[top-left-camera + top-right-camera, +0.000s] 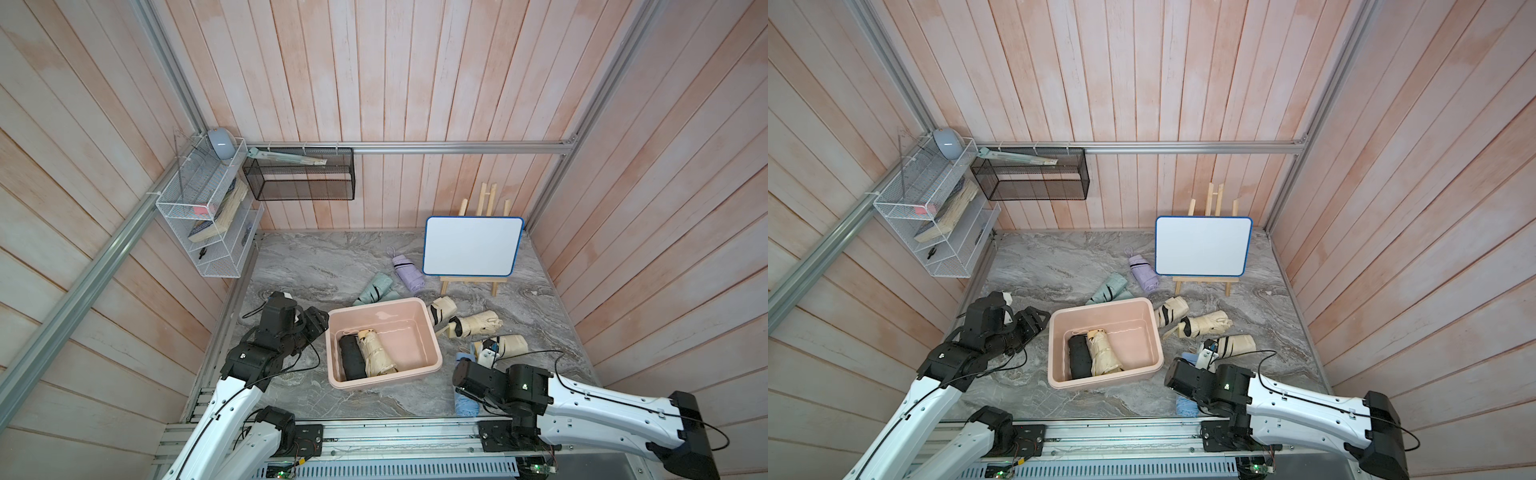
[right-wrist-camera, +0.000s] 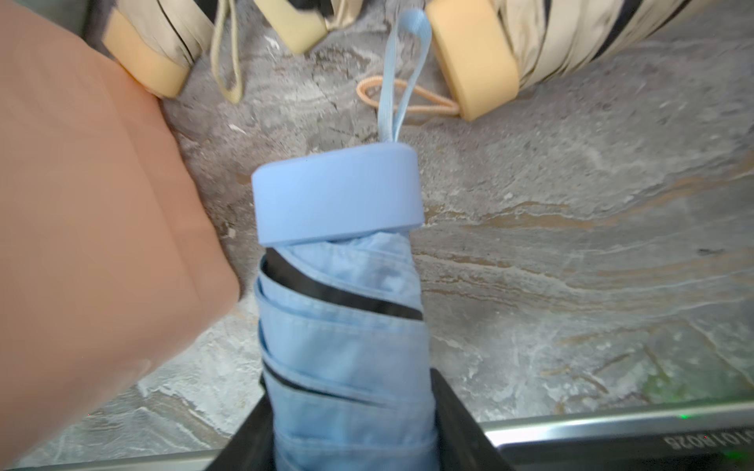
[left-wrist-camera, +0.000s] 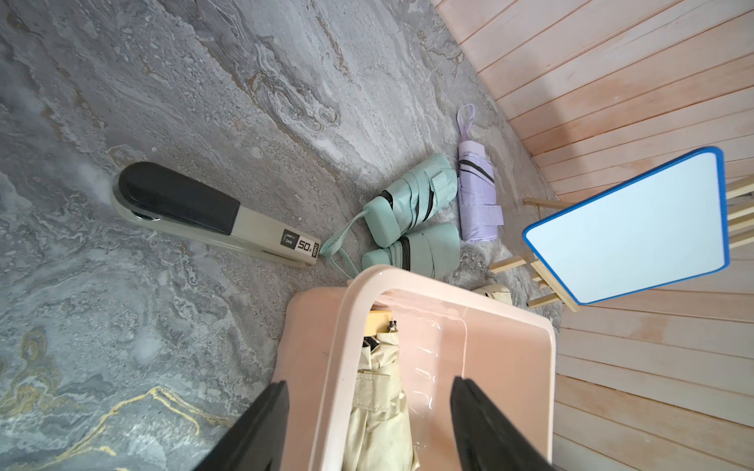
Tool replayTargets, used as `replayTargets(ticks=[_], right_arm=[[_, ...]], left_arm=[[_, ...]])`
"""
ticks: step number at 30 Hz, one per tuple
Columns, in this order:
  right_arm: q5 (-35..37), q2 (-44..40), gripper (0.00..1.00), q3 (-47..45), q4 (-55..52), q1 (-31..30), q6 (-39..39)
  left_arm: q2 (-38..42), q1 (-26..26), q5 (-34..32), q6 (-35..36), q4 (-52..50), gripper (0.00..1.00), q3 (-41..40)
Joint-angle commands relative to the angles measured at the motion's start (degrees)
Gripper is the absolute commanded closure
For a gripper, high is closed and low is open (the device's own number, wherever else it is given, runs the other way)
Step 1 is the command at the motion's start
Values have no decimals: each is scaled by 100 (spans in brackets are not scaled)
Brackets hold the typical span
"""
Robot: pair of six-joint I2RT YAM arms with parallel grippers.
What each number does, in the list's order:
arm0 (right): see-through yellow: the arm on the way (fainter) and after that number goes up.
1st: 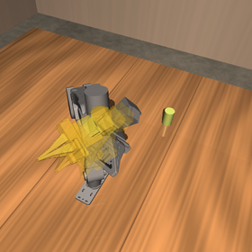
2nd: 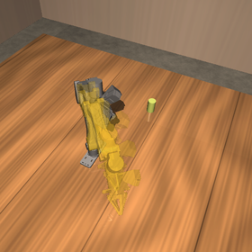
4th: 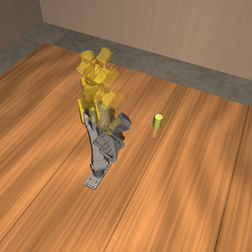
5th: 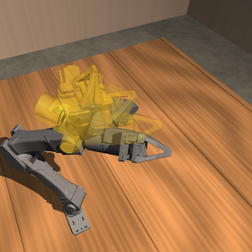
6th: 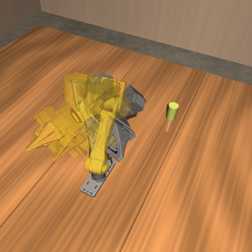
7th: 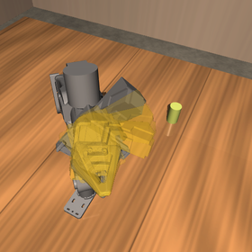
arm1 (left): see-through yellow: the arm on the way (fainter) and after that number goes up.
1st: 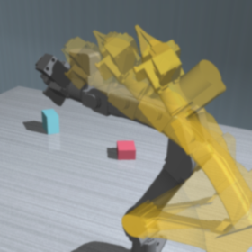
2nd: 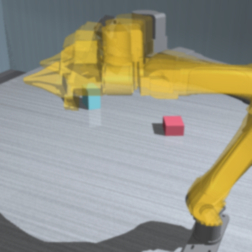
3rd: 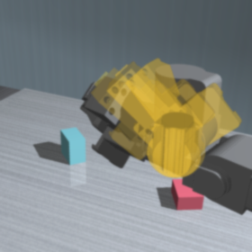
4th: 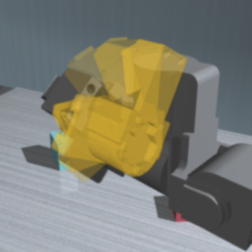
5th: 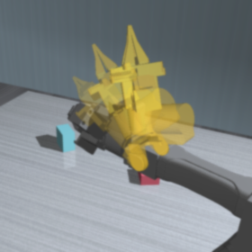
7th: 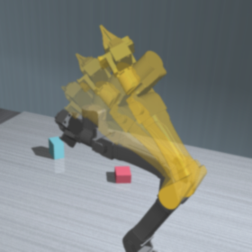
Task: Put the umbrella into the storage box
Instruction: Pick up the umbrella from the center of the board, then place the umbrella in the storage box.
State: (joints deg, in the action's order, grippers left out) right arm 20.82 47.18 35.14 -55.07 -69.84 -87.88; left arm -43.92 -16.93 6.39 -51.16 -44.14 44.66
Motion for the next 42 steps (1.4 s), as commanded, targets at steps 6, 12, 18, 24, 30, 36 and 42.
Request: replayTargets(ticks=[6, 12, 18, 24, 30, 36, 42], right_arm=[[734, -16, 57, 1766, -1559, 563, 679], [524, 521, 57, 2900, -1235, 1090, 2052], [-180, 1206, 57, 3600, -229, 1394, 3158], [-889, 1897, 57, 3947, 692, 1396, 3662], [-1332, 2439, 58, 3922, 1492, 1403, 3807], [-1488, 2888, 58, 3729, 2067, 1395, 3942], [-1555, 3369, 58, 3507, 2347, 1327, 4131]], left_arm=[[98, 23, 518, 150, -406, 32, -132], [-2, 31, 945, 218, -290, 32, -238], [-113, 30, 1103, 325, -243, 35, -330], [-189, 25, 1101, 409, -233, 40, -387], [-268, 28, 1109, 440, -172, 46, -426], [-309, 27, 1088, 484, -192, 50, -453], [-427, 25, 1107, 550, -164, 54, -448]])
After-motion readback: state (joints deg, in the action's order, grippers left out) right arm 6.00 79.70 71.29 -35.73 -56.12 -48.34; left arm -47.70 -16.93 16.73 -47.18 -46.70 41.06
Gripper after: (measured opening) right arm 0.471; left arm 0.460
